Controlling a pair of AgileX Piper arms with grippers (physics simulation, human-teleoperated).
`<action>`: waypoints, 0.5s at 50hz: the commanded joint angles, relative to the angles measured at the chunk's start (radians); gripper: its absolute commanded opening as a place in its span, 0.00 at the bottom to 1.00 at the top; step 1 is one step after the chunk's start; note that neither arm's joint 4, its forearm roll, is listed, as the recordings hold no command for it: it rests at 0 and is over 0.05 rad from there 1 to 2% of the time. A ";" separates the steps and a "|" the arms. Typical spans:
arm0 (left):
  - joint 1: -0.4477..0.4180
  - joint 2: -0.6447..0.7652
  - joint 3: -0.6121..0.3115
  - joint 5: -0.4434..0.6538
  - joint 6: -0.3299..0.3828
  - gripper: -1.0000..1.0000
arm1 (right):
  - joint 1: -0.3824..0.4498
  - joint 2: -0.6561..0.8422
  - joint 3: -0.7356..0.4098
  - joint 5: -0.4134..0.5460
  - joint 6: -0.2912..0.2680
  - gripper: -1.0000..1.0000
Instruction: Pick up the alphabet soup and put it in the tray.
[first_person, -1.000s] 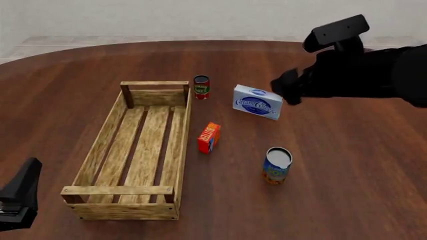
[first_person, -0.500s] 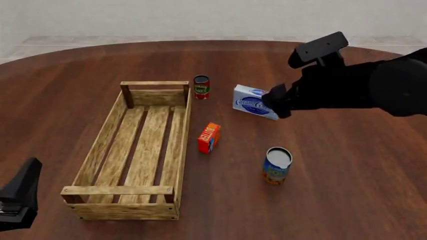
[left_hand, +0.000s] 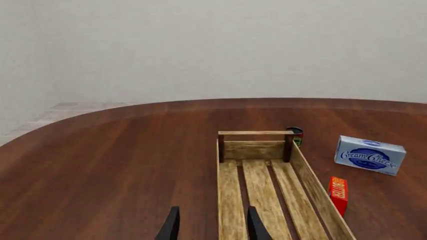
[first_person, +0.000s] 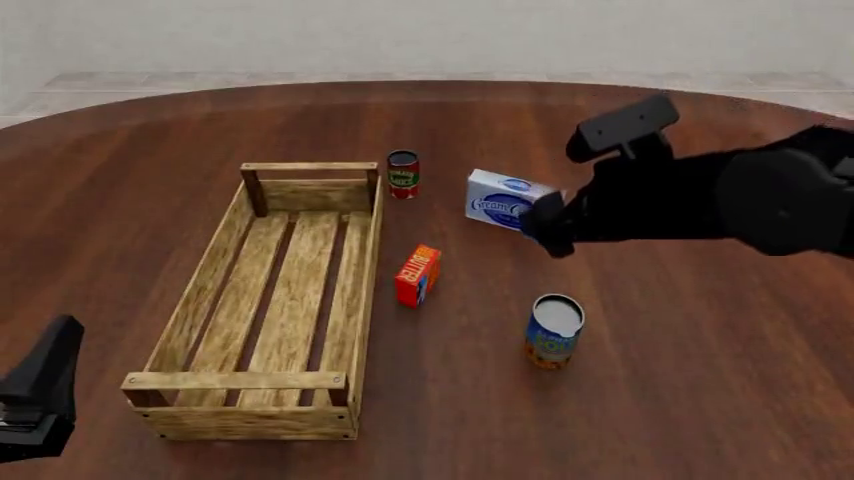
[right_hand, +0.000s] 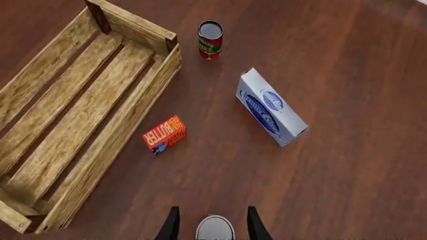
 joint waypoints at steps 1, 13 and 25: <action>0.000 0.000 0.000 0.000 0.000 1.00 | -0.001 0.009 0.024 -0.017 0.005 1.00; 0.000 0.000 0.000 0.000 0.000 1.00 | -0.008 0.021 0.052 -0.037 0.011 1.00; 0.000 0.000 0.000 0.000 0.000 1.00 | -0.010 0.025 0.065 -0.046 0.012 1.00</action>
